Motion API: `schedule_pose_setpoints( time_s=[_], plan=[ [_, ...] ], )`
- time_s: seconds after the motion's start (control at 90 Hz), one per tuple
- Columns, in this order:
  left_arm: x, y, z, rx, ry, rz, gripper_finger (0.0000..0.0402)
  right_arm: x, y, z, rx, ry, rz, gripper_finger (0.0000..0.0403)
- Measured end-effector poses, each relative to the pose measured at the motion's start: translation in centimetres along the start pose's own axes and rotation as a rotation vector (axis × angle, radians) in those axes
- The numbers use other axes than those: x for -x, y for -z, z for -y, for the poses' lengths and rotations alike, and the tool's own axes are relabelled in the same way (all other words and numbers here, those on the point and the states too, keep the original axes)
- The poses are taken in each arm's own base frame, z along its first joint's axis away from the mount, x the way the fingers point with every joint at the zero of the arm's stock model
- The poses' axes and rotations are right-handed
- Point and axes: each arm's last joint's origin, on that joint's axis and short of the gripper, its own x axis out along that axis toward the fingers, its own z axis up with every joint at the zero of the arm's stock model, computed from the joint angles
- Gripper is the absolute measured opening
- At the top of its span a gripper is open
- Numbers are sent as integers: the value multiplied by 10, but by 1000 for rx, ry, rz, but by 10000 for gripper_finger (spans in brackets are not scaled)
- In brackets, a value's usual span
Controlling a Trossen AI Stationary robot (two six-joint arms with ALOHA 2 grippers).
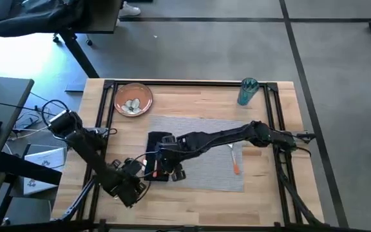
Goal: Set table place
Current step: Put the orange table knife on the gray table mat beside the orange spoon
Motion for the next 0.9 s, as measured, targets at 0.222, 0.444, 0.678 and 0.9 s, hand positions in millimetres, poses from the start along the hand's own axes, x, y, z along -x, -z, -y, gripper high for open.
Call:
schedule_pose_setpoints(
  time_s=[0.222, 0.444, 0.678, 0.9],
  plan=[
    [-13, -5, -25, 42, 47, -59, 165, -9, 7, -18, 7, -1, -61, 171],
    [-37, 2, -28, 53, 113, -101, 165, -12, 7, -26, 10, 59, -69, 171],
    [-46, 5, -30, 5, 57, -77, 137, -11, 5, -28, 7, 64, -48, 171],
    [-53, 6, -30, -45, 2, -49, 33, -12, 3, -27, -13, 68, -27, 171]
  ],
)
